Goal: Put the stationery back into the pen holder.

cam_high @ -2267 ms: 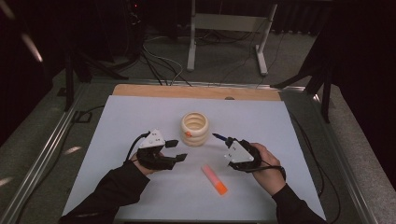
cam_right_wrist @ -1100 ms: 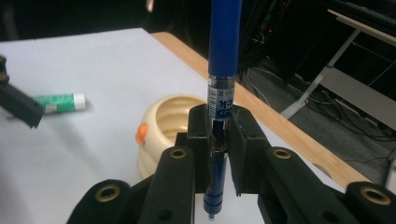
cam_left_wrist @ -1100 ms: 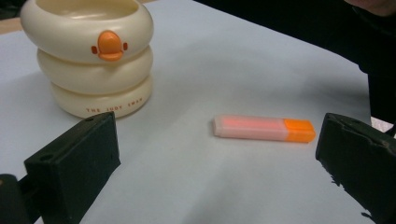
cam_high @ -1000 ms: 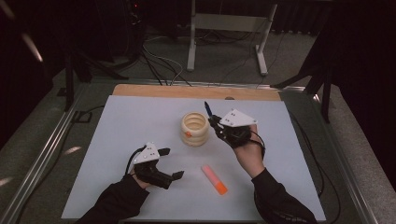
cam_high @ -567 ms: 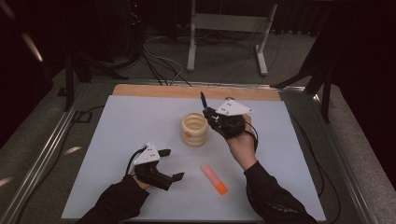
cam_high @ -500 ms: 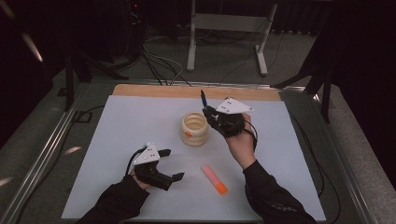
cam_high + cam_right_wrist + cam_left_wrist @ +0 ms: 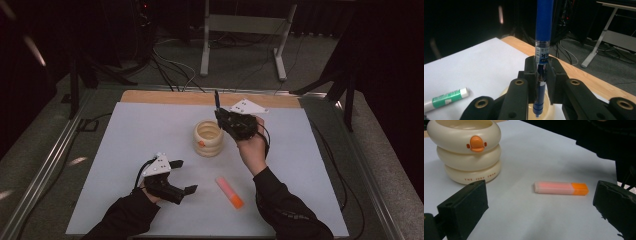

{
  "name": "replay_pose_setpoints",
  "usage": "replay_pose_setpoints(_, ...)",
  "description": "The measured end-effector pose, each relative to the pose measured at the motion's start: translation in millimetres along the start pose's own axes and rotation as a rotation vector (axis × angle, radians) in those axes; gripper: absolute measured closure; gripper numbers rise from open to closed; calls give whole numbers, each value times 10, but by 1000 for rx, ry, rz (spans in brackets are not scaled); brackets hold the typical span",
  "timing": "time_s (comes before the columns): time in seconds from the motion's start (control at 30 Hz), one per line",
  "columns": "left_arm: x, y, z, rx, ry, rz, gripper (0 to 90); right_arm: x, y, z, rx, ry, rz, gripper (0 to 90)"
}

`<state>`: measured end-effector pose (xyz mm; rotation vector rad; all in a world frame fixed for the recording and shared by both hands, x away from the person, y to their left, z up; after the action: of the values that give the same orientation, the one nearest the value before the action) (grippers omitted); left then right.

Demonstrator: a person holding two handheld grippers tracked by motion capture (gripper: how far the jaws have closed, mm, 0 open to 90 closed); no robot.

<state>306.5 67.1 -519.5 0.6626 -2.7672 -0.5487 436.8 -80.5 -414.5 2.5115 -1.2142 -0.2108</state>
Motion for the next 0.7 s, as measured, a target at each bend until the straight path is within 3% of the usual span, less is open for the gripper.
replay_pose_setpoints(0.7,-4,25,-14,13,0,-2,3,52,-357,128,-41,-66,14,796)
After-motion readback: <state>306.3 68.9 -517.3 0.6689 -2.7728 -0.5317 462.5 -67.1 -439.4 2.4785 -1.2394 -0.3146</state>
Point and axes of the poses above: each handheld gripper's, and its own axes: y roughly backward along the jaws, z roughly out of its underside, x roughly to its right, the point moved 8 cm from there along -y, roughly forward along the jaws, and after that the axes turned 2 degrees about -y, right-handed, at the moved point
